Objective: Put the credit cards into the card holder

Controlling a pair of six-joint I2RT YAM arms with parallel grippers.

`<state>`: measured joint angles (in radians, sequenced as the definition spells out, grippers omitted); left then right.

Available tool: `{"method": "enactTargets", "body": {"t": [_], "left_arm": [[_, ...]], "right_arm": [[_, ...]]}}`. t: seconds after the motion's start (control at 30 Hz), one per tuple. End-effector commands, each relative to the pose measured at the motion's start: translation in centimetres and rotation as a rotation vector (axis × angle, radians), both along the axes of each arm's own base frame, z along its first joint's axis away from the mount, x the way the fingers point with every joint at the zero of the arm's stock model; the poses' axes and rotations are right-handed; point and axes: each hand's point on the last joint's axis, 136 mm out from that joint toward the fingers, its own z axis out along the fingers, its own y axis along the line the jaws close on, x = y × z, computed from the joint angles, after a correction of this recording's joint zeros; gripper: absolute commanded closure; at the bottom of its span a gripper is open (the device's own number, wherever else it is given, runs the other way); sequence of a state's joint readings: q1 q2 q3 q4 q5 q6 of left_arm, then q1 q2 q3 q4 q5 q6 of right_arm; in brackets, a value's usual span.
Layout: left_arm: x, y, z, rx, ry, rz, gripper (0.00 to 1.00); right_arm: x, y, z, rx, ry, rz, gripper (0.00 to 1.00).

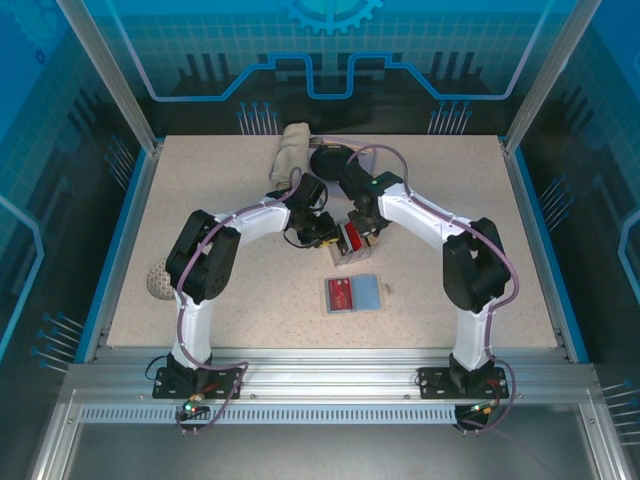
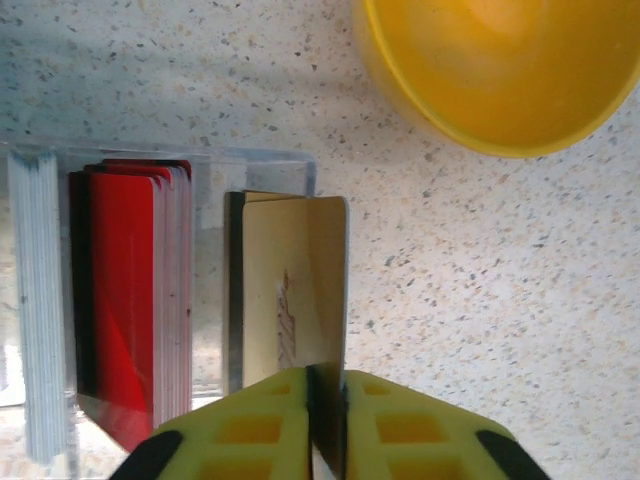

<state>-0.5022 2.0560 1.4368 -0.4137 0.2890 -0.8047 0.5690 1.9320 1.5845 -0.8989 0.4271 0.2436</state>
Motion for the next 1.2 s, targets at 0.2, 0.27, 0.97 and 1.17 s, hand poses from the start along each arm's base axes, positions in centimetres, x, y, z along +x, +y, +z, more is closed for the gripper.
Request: {"method": "enactTargets", "body": {"t": [0.2,0.27,0.97,1.17], "left_arm": [[-2.8,1.1,-2.3,0.07,0.086,-0.051,0.82],[-2.8,1.1,-2.2,0.068,0.085,-0.052,0.82],[-2.2,-0.5,1.3,-0.028,0.01,-0.083,0.71],[-2.1,-0.4,2.7,-0.041,-0.019,-0.085,0.65]], "right_arm": [[-1.0,-0.4,3.0,0.118,-0.014,-0.027,0.92],[-0.9,-0.1,3.5,0.175,-0.025,-0.036,0.93],[-1.9,-0.7,1.1,0.274,0.023,-0.129,0.97],[-2.3,0.1,0.7,0.318,0.043,-0.119,0.97]]}}
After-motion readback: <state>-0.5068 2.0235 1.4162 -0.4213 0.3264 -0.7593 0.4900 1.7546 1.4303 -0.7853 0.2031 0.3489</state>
